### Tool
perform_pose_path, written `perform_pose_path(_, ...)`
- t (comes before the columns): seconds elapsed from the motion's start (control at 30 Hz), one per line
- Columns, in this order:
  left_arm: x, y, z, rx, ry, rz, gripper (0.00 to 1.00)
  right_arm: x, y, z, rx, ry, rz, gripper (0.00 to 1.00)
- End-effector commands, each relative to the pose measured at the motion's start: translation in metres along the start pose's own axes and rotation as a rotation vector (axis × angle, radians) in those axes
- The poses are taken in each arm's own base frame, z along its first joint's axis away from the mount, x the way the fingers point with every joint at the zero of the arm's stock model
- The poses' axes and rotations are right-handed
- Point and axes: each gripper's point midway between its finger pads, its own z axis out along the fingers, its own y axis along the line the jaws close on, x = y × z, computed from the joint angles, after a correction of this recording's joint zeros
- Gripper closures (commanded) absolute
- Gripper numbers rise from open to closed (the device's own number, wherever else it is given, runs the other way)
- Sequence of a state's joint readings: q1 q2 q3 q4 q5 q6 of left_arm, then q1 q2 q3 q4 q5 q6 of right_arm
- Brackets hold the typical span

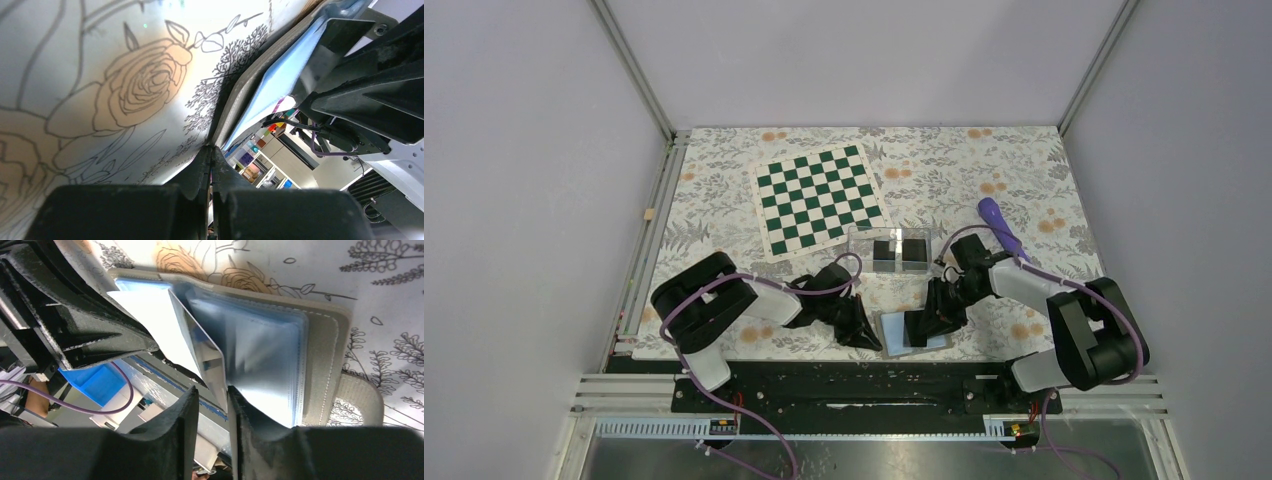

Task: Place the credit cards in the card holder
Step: Insert the credit card into the card holder.

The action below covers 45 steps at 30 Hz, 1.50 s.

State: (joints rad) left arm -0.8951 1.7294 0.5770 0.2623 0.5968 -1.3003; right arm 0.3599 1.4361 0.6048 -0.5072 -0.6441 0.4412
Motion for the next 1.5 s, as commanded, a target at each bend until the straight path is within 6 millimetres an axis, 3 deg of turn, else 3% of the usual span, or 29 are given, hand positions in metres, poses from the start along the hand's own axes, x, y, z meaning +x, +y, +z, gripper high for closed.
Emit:
perform_pose_path(0.0,-0.007,0.033,0.006,-0.123,-0.042,-0.013,1.00,-0.006,0.014,-0.008,-0.040,-0.047,-0.053,0.72)
perform_pose_path(0.13,-0.007,0.035,0.007,-0.130,-0.039,-0.013,1.00,-0.002,0.017,-0.006,-0.076,-0.039,-0.049,0.94)
perform_pose_path(0.2,-0.008,0.035,0.008,-0.130,-0.039,-0.010,1.00,0.000,0.014,-0.003,-0.072,-0.025,-0.049,1.00)
perform_pose_path(0.93,-0.009,0.040,0.006,-0.188,-0.036,0.030,1.00,0.023,0.007,-0.012,-0.004,0.096,0.010,1.00)
perform_pose_path(1.47,-0.014,0.046,0.000,-0.309,-0.002,0.128,1.00,0.018,0.019,-0.009,-0.071,0.124,0.013,1.00)
